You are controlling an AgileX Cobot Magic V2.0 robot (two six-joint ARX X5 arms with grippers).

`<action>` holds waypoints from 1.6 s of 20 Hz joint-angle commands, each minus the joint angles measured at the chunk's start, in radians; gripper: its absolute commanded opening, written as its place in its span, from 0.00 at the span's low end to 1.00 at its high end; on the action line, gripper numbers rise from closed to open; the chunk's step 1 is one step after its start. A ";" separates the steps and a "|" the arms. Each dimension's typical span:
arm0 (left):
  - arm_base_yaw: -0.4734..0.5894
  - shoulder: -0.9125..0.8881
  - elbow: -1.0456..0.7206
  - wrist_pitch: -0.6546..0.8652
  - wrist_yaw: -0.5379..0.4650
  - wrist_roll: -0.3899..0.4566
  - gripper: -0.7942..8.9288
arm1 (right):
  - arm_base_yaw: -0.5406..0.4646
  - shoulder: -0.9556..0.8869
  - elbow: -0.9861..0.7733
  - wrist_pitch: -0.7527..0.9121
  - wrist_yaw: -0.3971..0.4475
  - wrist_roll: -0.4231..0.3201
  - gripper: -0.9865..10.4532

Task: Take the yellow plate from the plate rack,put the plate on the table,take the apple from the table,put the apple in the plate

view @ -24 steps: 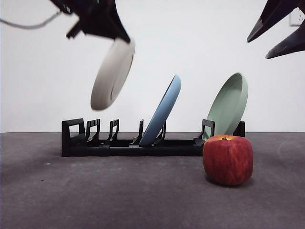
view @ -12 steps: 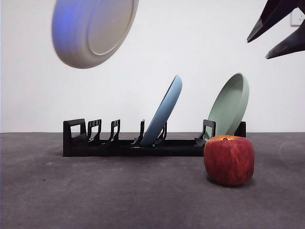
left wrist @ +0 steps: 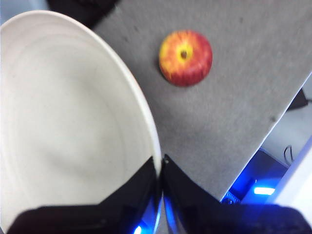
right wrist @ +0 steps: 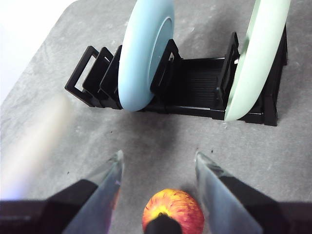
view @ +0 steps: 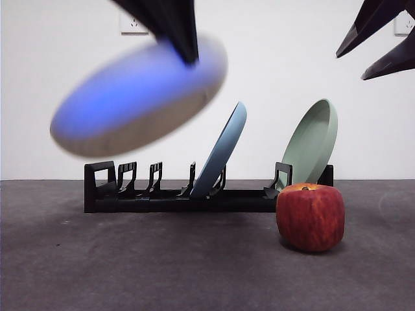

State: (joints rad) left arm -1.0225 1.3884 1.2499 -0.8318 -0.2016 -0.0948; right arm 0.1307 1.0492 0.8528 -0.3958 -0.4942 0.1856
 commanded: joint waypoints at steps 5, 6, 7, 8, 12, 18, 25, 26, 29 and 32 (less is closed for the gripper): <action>-0.006 0.232 -0.050 0.117 -0.008 -0.011 0.07 | 0.002 0.005 0.003 0.005 0.003 -0.011 0.31; -0.006 0.266 -0.050 0.134 -0.011 -0.010 0.07 | 0.002 0.005 0.003 0.005 0.003 -0.011 0.31; -0.007 0.309 -0.050 0.153 -0.020 -0.010 0.07 | 0.002 0.005 0.003 0.005 0.003 -0.011 0.31; -0.008 0.344 -0.050 0.161 -0.040 -0.010 0.07 | 0.002 0.005 0.003 0.005 0.003 -0.011 0.31; -0.012 0.443 -0.050 0.163 -0.058 -0.011 0.07 | 0.002 0.005 0.003 0.005 0.003 -0.011 0.31; -0.011 0.459 -0.050 0.143 -0.055 -0.014 0.31 | 0.002 0.005 0.003 0.005 0.002 -0.011 0.31; -0.016 0.339 -0.050 0.156 -0.059 -0.016 0.41 | 0.038 0.005 0.003 0.003 0.004 -0.039 0.32; -0.016 0.291 -0.050 0.159 -0.061 -0.018 0.41 | 0.053 0.005 0.003 0.003 0.009 -0.059 0.32; -0.016 0.117 -0.050 0.163 -0.106 -0.036 0.41 | 0.130 0.005 0.010 -0.026 0.114 -0.090 0.48; -0.015 -0.071 -0.050 0.166 -0.201 -0.035 0.41 | 0.218 0.018 0.035 -0.095 0.221 -0.134 0.50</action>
State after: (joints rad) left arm -1.0355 1.3327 1.2034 -0.6701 -0.3935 -0.1173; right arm 0.3435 1.0599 0.8825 -0.4938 -0.2787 0.0788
